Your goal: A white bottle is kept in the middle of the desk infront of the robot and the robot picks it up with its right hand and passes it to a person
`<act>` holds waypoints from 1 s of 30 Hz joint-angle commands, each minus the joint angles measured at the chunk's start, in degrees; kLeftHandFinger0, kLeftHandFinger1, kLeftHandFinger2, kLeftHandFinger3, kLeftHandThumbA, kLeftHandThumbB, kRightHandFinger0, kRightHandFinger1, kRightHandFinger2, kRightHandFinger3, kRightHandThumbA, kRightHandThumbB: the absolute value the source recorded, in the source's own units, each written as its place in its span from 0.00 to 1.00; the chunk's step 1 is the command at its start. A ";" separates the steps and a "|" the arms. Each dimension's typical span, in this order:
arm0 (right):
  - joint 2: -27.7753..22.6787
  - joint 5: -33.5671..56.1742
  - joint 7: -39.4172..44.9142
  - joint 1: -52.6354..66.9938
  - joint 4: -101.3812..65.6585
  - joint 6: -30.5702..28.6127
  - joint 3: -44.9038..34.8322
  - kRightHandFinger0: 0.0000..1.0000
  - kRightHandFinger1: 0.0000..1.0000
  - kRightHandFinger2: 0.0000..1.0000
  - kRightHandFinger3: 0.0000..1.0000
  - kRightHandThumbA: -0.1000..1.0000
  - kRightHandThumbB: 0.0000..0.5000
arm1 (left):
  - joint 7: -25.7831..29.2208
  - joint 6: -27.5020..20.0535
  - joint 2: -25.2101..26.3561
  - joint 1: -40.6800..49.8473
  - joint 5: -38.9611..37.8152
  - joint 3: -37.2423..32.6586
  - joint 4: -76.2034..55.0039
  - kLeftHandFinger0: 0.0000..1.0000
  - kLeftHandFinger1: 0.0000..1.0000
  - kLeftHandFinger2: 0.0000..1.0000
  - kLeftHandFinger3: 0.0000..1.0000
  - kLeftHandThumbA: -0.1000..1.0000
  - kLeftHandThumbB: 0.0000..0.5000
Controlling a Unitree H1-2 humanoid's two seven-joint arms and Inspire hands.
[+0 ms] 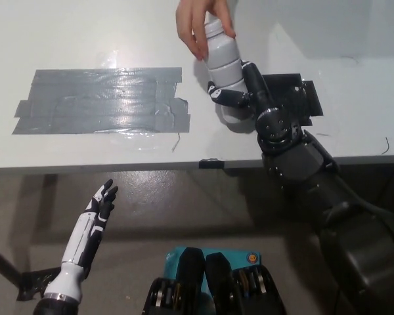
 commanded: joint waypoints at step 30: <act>-2.47 0.38 5.07 -3.60 -7.37 -4.39 0.06 1.00 1.00 1.00 1.00 0.80 1.00 | -1.26 1.06 1.53 -2.61 0.40 -0.82 -1.59 1.00 1.00 1.00 1.00 1.00 0.29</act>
